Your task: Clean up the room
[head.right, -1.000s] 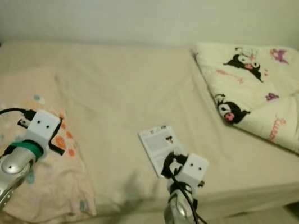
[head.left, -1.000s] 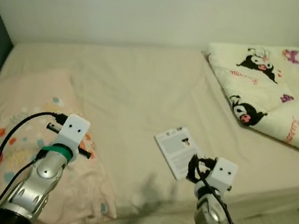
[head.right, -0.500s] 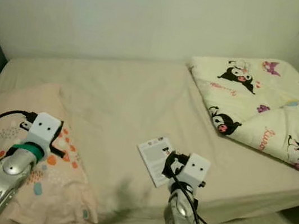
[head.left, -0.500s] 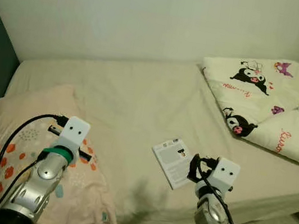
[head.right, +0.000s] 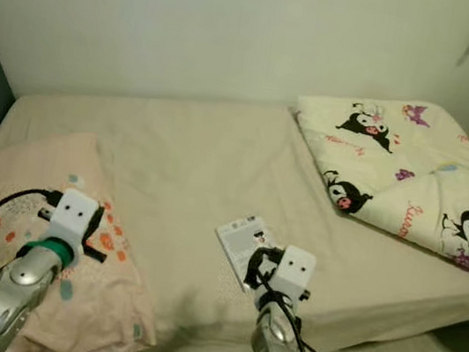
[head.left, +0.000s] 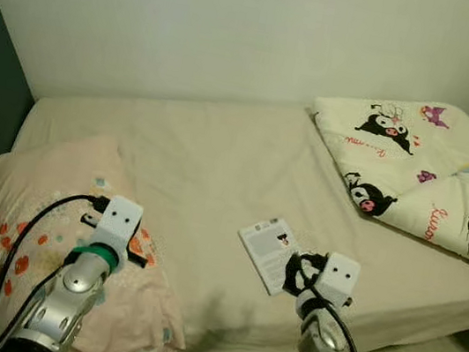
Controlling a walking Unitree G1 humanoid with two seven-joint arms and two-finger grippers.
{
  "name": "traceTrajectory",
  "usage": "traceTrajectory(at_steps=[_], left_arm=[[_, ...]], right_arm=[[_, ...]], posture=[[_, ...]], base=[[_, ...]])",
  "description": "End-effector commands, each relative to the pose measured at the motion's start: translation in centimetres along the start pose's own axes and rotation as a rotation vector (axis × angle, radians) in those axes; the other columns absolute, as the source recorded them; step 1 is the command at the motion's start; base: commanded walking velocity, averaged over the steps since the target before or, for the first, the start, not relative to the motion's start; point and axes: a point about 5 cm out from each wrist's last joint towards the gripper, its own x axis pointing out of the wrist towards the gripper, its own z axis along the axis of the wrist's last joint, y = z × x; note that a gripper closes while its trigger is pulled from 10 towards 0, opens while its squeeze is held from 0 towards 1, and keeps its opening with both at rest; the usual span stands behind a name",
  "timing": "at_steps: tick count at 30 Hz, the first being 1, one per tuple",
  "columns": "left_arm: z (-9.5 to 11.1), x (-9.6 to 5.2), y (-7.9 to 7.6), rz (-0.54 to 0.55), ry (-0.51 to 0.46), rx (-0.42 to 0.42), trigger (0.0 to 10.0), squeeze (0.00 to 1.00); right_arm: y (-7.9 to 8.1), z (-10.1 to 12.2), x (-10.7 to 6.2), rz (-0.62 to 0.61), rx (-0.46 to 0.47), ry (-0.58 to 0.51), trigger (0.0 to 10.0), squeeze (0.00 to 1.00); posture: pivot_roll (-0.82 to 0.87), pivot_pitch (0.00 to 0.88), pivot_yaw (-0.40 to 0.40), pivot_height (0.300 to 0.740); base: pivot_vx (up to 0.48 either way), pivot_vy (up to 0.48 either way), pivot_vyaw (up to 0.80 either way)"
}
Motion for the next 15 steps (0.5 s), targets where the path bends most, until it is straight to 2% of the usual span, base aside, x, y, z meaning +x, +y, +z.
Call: traceTrajectory(at_steps=[1, 6, 9, 15], left_arm=[[-1.69, -0.41, -0.40, -0.023, 0.068, 0.001, 10.0, 0.00], [-2.61, -0.67, -0.87, -0.043, 0.098, 0.018, 10.0, 0.00], [-2.44, -0.56, -0.91, -0.037, 0.090, 0.015, 10.0, 0.00], [-2.09, -0.13, -0.58, -0.017, 0.080, 0.009, 10.0, 0.00]], right_arm=[[-0.11, -0.92, -0.13, -0.004, -0.031, 0.049, 10.0, 0.00], [-0.09, -1.10, -0.30, 0.021, -0.028, 0.051, 10.0, 0.00], [-0.12, -1.20, -0.35, 0.035, -0.007, 0.061, 10.0, 0.00], [-0.34, -1.36, -0.18, 0.020, 0.007, 0.082, 10.0, 0.00]], posture=[[0.10, 0.000, 0.012, 0.740], [0.09, 0.000, 0.012, 0.740], [0.10, 0.000, 0.001, 0.740], [0.10, 0.000, -0.006, 0.740]], base=[[0.000, 0.000, 0.00], [0.000, 0.000, 0.00], [0.000, 0.000, 0.00], [0.000, 0.000, -0.74]])
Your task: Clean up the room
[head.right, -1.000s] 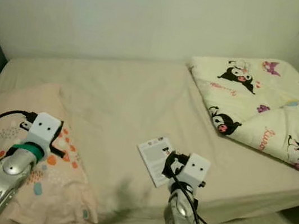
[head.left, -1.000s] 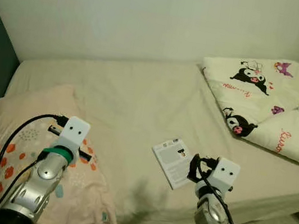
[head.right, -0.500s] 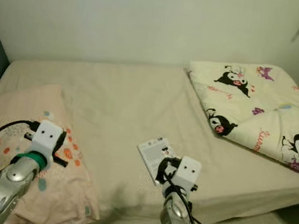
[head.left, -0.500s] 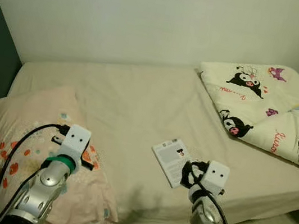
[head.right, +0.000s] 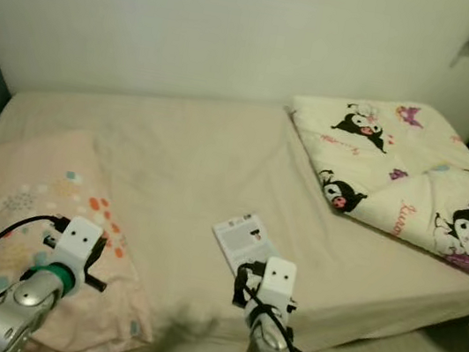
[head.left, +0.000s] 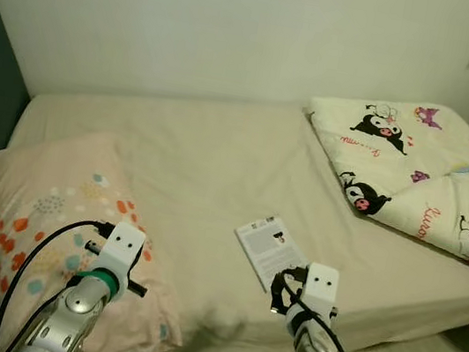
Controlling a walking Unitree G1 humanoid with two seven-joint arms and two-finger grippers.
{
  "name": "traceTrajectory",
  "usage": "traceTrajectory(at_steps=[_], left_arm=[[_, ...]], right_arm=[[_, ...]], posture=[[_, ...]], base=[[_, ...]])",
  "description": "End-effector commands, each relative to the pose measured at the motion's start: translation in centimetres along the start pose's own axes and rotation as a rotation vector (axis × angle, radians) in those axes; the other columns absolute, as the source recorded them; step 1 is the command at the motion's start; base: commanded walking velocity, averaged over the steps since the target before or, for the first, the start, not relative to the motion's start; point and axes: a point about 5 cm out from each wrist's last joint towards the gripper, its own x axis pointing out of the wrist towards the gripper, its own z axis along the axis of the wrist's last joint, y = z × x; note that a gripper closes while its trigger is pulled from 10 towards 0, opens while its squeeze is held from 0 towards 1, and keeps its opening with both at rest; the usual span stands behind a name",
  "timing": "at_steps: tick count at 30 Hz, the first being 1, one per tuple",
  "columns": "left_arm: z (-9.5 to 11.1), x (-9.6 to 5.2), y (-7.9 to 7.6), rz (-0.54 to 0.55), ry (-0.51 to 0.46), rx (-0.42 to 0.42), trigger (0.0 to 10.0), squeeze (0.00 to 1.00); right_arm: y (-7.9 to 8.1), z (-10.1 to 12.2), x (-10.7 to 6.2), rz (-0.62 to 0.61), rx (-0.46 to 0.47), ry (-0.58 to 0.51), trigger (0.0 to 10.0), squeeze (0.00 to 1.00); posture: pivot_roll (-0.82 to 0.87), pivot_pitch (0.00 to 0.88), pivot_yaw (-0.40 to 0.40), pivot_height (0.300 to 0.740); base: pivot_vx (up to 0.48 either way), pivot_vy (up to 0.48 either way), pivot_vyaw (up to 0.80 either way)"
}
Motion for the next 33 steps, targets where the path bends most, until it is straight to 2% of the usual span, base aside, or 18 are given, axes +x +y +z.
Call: traceTrajectory(at_steps=[1, 6, 14, 16, 33], left_arm=[[-0.2, 0.1, -0.3, -0.006, 0.006, -0.001, 10.0, 0.00], [-0.3, 0.0, -0.1, 0.006, 0.011, 0.000, 10.0, 0.00], [-0.7, -0.3, 0.0, 0.024, 0.018, -0.011, 10.0, 0.00], [-0.6, -0.3, -0.1, 0.018, 0.014, -0.004, 10.0, 0.00], [-0.5, -0.2, 0.1, 0.038, 0.017, -0.015, 10.0, 0.00]], right_arm=[[-0.6, -0.5, 0.0, -0.022, 0.013, 0.030, 10.0, 0.00], [-0.5, -0.4, 0.1, -0.013, -0.003, 0.030, 10.0, 0.00], [-0.1, -0.3, 0.2, 0.024, -0.050, 0.030, 10.0, 0.00], [0.1, -0.1, 0.2, 0.046, -0.098, 0.024, 10.0, 0.00], [0.4, 0.5, 0.4, 0.060, -0.072, 0.009, 10.0, 0.00]], posture=[[0.10, 0.000, -0.006, 0.740], [0.10, 0.000, -0.015, 0.740], [0.10, 0.000, -0.024, 0.740], [0.10, 0.000, -0.024, 0.740], [0.11, 0.000, -0.029, 0.740]], base=[[0.000, 0.000, -0.80], [0.000, 0.000, -0.80], [0.000, 0.000, 0.00], [0.000, 0.000, 0.80], [0.000, 0.000, 0.80]])
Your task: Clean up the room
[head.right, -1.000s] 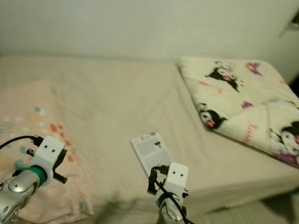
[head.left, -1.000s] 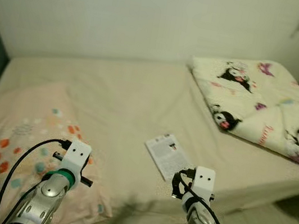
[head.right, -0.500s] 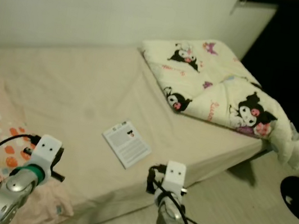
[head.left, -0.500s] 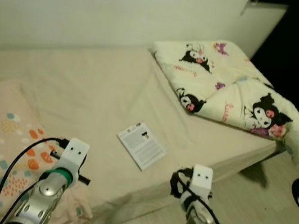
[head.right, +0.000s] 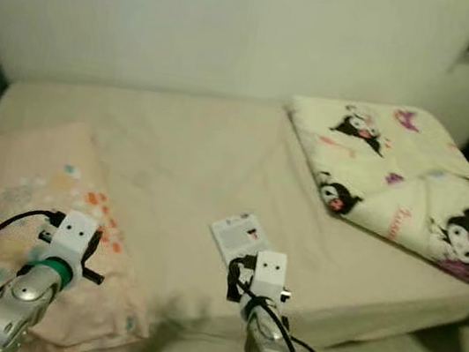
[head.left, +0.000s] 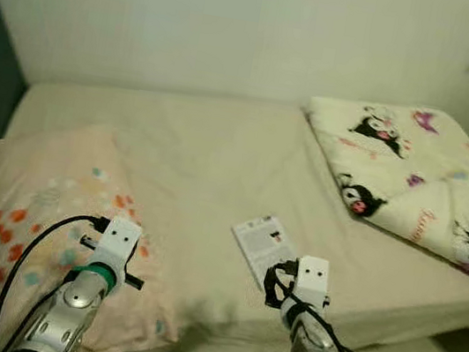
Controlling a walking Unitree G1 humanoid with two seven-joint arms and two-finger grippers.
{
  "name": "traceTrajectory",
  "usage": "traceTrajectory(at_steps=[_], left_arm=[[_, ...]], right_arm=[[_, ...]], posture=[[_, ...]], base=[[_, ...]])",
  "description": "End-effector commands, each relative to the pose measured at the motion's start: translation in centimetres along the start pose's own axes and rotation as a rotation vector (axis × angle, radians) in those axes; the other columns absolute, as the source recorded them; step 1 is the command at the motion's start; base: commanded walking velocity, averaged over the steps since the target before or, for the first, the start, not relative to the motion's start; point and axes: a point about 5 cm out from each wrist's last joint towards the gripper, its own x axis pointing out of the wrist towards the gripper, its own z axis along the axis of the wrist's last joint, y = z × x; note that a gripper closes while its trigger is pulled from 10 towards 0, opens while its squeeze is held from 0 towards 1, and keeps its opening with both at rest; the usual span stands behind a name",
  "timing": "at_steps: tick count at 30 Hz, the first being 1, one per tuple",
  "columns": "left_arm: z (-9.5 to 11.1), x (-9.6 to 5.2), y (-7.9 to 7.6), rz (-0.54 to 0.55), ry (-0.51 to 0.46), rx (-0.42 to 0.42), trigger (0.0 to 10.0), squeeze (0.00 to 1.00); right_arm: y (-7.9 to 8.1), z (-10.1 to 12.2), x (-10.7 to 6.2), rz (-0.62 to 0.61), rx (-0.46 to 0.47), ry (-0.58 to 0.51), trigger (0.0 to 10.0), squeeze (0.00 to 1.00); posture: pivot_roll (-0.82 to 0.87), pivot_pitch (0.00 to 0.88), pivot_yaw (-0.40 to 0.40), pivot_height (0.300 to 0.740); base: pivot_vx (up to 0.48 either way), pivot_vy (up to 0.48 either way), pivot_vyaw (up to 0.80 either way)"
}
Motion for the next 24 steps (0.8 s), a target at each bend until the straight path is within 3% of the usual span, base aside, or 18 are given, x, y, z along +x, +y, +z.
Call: traceTrajectory(at_steps=[1, 7, 19, 24], left_arm=[[-0.7, -0.2, 0.1, 0.010, 0.028, -0.001, 10.0, 0.00], [-0.1, 0.3, 0.5, 0.023, 0.018, 0.002, 10.0, 0.00], [-0.6, -0.2, 0.3, 0.012, 0.030, -0.004, 10.0, 0.00], [-0.7, -0.3, 0.1, 0.002, 0.037, -0.013, 10.0, 0.00]], right_arm=[[0.0, -0.2, 0.1, 0.001, 0.012, 0.013, 10.0, 0.00], [0.2, 0.6, 0.5, 0.000, 0.026, 0.001, 10.0, 0.00], [-0.6, -0.2, 0.2, -0.041, 0.050, 0.028, 10.0, 0.00], [-0.7, -0.5, 0.1, -0.046, 0.061, 0.032, 10.0, 0.00]], posture=[[0.11, 0.000, -0.029, 0.740], [0.11, 0.000, -0.034, 0.740], [0.11, 0.000, -0.038, 0.740], [0.10, 0.000, -0.034, 0.740]], base=[[0.000, 0.000, 0.80], [0.000, 0.000, 0.77], [0.000, 0.000, 0.00], [0.000, -0.377, 0.00]])
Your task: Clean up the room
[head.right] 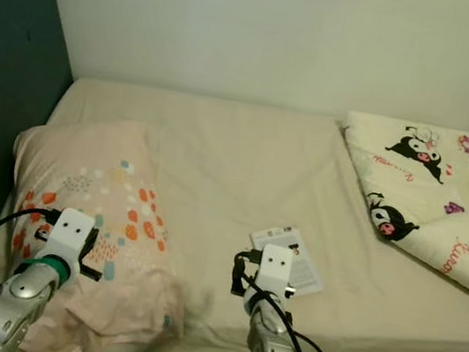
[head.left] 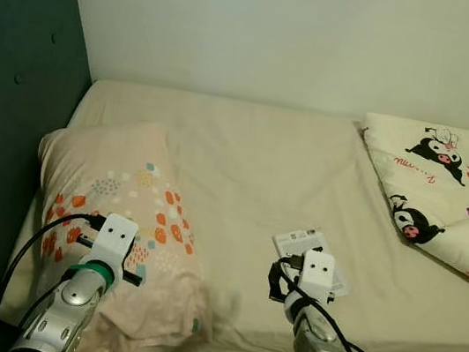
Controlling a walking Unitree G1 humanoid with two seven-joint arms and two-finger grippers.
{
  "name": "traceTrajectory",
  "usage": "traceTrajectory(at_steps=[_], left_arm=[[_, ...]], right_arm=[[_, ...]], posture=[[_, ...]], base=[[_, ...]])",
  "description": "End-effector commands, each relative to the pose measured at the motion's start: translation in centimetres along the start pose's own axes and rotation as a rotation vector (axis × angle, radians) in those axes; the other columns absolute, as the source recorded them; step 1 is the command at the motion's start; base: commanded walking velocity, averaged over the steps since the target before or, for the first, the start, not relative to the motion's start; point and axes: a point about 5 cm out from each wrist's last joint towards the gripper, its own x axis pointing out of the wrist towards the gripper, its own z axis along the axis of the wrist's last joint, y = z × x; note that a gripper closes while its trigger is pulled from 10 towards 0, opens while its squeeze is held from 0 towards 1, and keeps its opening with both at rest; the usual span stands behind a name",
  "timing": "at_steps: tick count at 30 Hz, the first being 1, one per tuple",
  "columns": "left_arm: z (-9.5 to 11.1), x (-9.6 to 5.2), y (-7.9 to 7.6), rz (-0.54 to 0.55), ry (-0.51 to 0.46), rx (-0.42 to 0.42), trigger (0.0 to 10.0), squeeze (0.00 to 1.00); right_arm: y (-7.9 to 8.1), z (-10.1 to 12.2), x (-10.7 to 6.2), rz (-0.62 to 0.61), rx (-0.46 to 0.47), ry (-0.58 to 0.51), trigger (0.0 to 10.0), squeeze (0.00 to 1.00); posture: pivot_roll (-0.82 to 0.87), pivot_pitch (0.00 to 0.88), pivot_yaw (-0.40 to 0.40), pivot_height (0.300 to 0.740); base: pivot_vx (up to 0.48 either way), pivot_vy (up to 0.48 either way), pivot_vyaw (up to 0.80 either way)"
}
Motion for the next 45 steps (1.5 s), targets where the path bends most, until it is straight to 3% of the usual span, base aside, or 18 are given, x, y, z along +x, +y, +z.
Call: traceTrajectory(at_steps=[1, 15, 21, 23, 36, 45], left_arm=[[-0.7, -0.3, -0.4, -0.014, 0.029, 0.000, 10.0, 0.00], [-0.8, -0.6, -0.1, 0.006, 0.036, -0.020, 10.0, 0.00], [-0.8, -0.7, 0.0, 0.015, 0.037, -0.035, 10.0, 0.00], [-0.9, -0.8, 0.0, 0.029, 0.051, -0.077, 10.0, 0.00], [-0.8, -1.1, 0.3, 0.018, 0.044, -0.131, 10.0, 0.00], [-1.1, -1.1, 0.6, 0.031, 0.056, -0.031, 10.0, 0.00]], right_arm=[[-0.3, -0.9, -0.3, -0.014, 0.022, 0.033, 10.0, 0.00], [-0.1, -0.9, -0.3, 0.004, 0.023, 0.032, 10.0, 0.00], [-0.1, -1.0, -0.4, 0.007, 0.021, 0.034, 10.0, 0.00], [-0.2, -1.1, -0.5, 0.006, 0.019, 0.036, 10.0, 0.00], [-0.1, -0.9, -0.4, 0.015, 0.016, 0.033, 10.0, 0.00], [-0.1, -0.9, -0.4, 0.018, 0.014, 0.035, 10.0, 0.00]], posture=[[0.10, 0.000, -0.034, 0.740], [0.11, 0.000, -0.044, 0.740], [0.10, 0.000, -0.044, 0.740], [0.10, 0.000, -0.046, 0.740], [0.10, 0.000, -0.052, 0.740], [0.10, 0.000, -0.054, 0.740]], base=[[0.000, -0.480, 0.00], [0.000, -0.478, 0.00], [0.000, 0.000, 0.00], [0.000, 0.000, 0.00], [0.000, 0.473, 0.00], [0.000, 0.100, 0.00]])
